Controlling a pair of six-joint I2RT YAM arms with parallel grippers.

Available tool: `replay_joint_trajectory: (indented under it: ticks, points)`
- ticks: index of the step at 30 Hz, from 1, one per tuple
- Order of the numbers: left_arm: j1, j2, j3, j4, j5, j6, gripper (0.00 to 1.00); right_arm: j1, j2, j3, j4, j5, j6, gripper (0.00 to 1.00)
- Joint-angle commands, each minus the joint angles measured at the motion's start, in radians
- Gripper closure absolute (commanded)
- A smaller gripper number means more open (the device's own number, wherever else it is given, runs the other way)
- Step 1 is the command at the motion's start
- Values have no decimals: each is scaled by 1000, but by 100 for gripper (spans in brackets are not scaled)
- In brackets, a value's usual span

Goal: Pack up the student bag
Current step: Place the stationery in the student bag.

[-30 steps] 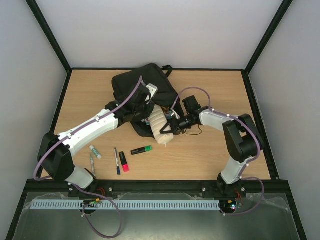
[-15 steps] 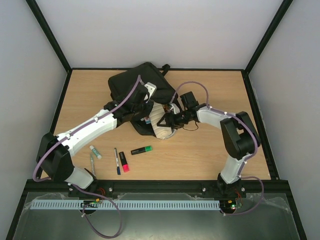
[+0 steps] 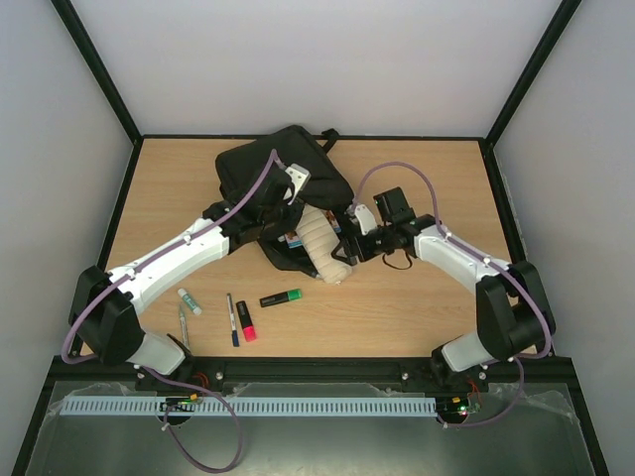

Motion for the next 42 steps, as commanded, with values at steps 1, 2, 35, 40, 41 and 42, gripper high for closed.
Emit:
replay_joint_trajectory:
  ticks: [1, 2, 35, 40, 41, 42]
  points:
    - [-3, -71, 9, 81, 25, -9, 97, 15, -61, -63, -102, 89, -200, 25]
    - [-4, -71, 9, 80, 27, -9, 98, 26, -87, -88, -100, 112, -246, 26]
    - [-3, -68, 10, 79, 35, -9, 97, 312, 161, -87, 551, 694, -363, 61]
    - [-2, -66, 9, 79, 29, -9, 98, 312, 196, -95, 674, 774, -282, 61]
    - [-3, -65, 8, 78, 27, -9, 98, 312, 191, -109, 705, 788, -257, 62]
    - [-4, -66, 9, 77, 26, -9, 98, 312, 183, -122, 730, 796, -231, 62]
